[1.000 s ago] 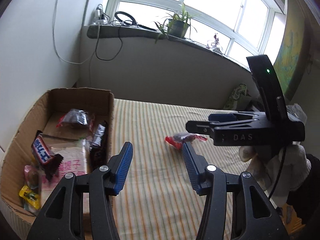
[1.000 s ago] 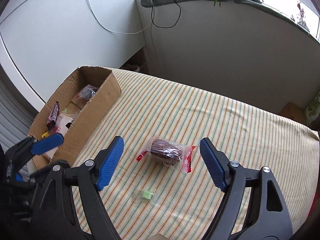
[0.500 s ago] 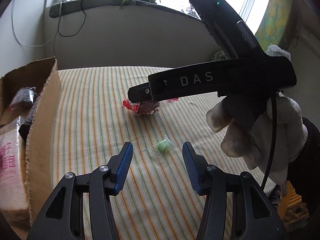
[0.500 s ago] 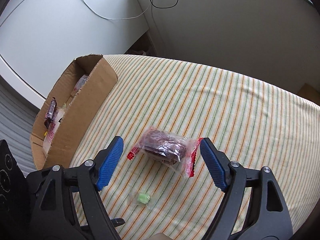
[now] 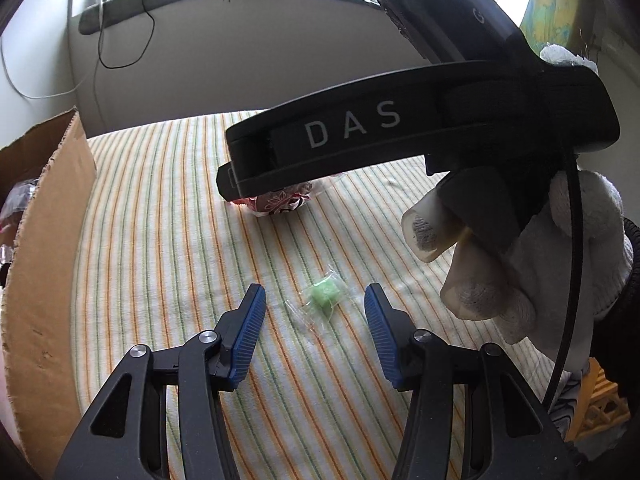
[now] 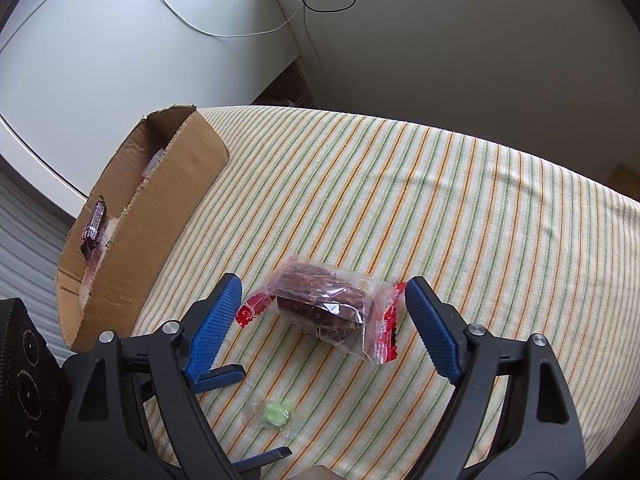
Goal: Organize snacks
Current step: 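Move the right tool down around the clear red-edged chocolate bag, then close the right tool on the clear red-edged bag, then lift and carry the bag with the right tool over the box, then open the right tool to drop the bag into the box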
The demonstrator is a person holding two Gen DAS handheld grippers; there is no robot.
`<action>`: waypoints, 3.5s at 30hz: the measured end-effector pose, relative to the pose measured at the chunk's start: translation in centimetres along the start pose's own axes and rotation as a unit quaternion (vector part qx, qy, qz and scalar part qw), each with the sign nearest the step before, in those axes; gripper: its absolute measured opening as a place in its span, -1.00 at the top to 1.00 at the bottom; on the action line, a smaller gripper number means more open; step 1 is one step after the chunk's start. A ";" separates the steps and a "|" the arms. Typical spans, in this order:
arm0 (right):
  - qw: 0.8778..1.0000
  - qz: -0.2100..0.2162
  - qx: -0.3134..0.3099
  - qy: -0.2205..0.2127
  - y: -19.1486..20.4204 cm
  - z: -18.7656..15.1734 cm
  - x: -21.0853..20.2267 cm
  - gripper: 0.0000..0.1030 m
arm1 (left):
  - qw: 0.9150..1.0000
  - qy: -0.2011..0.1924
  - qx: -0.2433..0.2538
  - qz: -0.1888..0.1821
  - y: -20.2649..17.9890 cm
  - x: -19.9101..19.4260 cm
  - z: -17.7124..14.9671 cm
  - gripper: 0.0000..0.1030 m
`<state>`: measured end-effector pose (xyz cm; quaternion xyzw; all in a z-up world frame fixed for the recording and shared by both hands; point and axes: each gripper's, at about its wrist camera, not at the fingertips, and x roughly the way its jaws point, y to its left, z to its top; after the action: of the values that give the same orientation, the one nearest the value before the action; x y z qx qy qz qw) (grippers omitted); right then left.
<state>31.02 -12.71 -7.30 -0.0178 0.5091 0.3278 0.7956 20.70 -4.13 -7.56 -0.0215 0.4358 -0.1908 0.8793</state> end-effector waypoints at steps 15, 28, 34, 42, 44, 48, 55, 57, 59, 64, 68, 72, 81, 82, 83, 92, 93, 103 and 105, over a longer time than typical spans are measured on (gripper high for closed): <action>0.999 -0.033 -0.034 -0.009 1.3 -0.1 0.6 -0.46 | 1.000 0.005 0.028 0.012 -2.7 1.1 1.0 0.57; 0.999 -0.040 -0.014 -0.030 0.3 -0.8 -0.9 -0.07 | 1.000 -0.003 0.028 0.013 -1.4 0.1 0.2 0.58; 0.997 -0.051 -0.013 -0.051 -0.1 -1.1 -3.1 -0.07 | 1.000 -0.015 0.021 0.015 -0.9 -1.1 -0.1 0.59; 0.995 -0.057 -0.016 -0.079 0.4 -0.6 -5.9 -0.07 | 0.999 -0.049 0.006 0.021 -0.2 -4.2 -0.2 0.59; 0.995 -0.057 -0.018 -0.085 0.8 -0.5 -6.4 -0.07 | 0.998 -0.060 0.006 0.025 -0.1 -5.1 0.0 0.59; 0.994 -0.053 -0.024 -0.096 2.0 -0.1 -7.0 -0.07 | 0.996 -0.082 -0.008 0.035 1.3 -6.9 0.3 0.59; 0.993 -0.042 -0.041 -0.106 5.2 0.9 -6.8 -0.07 | 0.989 -0.131 -0.046 0.058 4.6 -9.5 0.8 0.59; 0.993 -0.038 -0.045 -0.106 6.2 1.4 -6.4 -0.07 | 0.986 -0.142 -0.053 0.069 5.3 -10.4 0.7 0.59; 0.992 -0.035 -0.049 -0.107 7.0 1.7 -6.0 -0.08 | 0.984 -0.150 -0.061 0.079 6.0 -11.0 0.7 0.59; 0.992 -0.022 -0.056 -0.107 8.7 2.5 -5.2 -0.07 | 0.979 -0.160 -0.086 0.097 8.7 -12.0 1.9 0.59; 0.992 -0.016 -0.066 -0.108 10.2 3.2 -4.7 -0.08 | 0.974 -0.170 -0.099 0.116 10.4 -12.6 2.4 0.59; 0.991 -0.010 -0.075 -0.107 11.7 4.1 -3.9 -0.08 | 0.970 -0.173 -0.111 0.128 11.9 -13.2 2.6 0.59; 0.991 0.003 -0.093 -0.093 14.1 5.0 -1.4 -0.08 | 0.965 -0.172 -0.132 0.149 14.3 -13.7 2.0 0.59; 0.991 0.005 -0.096 -0.091 14.4 5.0 -1.1 -0.08 | 0.964 -0.171 -0.134 0.150 14.5 -13.8 1.9 0.59; 0.991 0.006 -0.098 -0.090 14.6 5.0 -0.9 -0.08 | 0.964 -0.170 -0.136 0.152 14.7 -13.8 1.7 0.59; 0.989 0.007 -0.121 -0.079 16.6 5.2 0.4 -0.09 | 0.960 -0.172 -0.150 0.164 16.1 -14.6 0.9 0.59; 0.989 0.006 -0.123 -0.079 16.8 5.3 0.5 -0.10 | 0.959 -0.173 -0.153 0.164 16.3 -14.7 0.9 0.59; 0.987 -0.009 -0.141 -0.077 18.0 5.0 0.6 -0.29 | 0.955 -0.176 -0.167 0.172 17.0 -15.4 0.4 0.30; 0.987 -0.008 -0.141 -0.077 18.0 4.9 0.4 -0.29 | 0.954 -0.178 -0.168 0.171 17.1 -15.6 0.3 0.29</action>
<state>25.34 3.39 0.17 -0.1080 0.3947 0.3905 0.8247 17.78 17.19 1.01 -0.1275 0.2952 0.0452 0.9458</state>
